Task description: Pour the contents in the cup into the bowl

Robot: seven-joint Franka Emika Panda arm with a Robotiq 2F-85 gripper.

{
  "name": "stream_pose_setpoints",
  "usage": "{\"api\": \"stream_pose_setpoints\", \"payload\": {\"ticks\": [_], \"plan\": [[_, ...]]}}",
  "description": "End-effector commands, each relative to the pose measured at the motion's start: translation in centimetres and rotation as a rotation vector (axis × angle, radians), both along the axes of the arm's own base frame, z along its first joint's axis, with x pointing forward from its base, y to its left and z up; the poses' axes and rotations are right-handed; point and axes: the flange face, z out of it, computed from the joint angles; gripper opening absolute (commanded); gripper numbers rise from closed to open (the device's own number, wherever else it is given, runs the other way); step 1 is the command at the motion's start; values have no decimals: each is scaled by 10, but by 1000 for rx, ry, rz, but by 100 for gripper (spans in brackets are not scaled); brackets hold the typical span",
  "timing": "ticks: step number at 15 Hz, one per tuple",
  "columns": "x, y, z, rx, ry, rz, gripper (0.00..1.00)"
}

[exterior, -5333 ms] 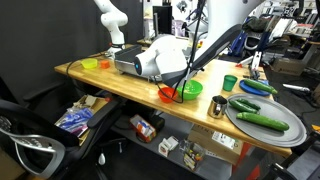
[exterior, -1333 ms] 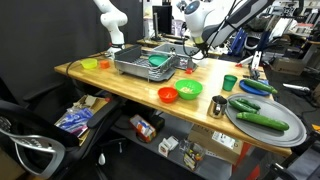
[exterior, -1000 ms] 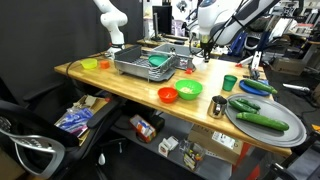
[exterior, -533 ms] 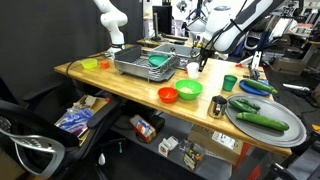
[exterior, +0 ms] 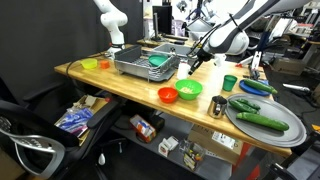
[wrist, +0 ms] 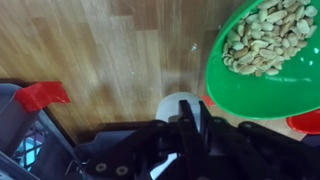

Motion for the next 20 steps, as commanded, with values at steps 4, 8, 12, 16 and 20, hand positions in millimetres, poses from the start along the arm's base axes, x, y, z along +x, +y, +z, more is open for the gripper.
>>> {"api": "stream_pose_setpoints", "payload": {"ticks": [4,8,12,16,20], "plan": [[-2,-42,-4,-100,-10,-58,2],[2,-53,-5,-198,2,-55,2],[1,-40,-13,-216,21,-24,27],[0,-34,-15,-214,33,-11,55],[-2,-36,-8,-265,29,5,83]]}}
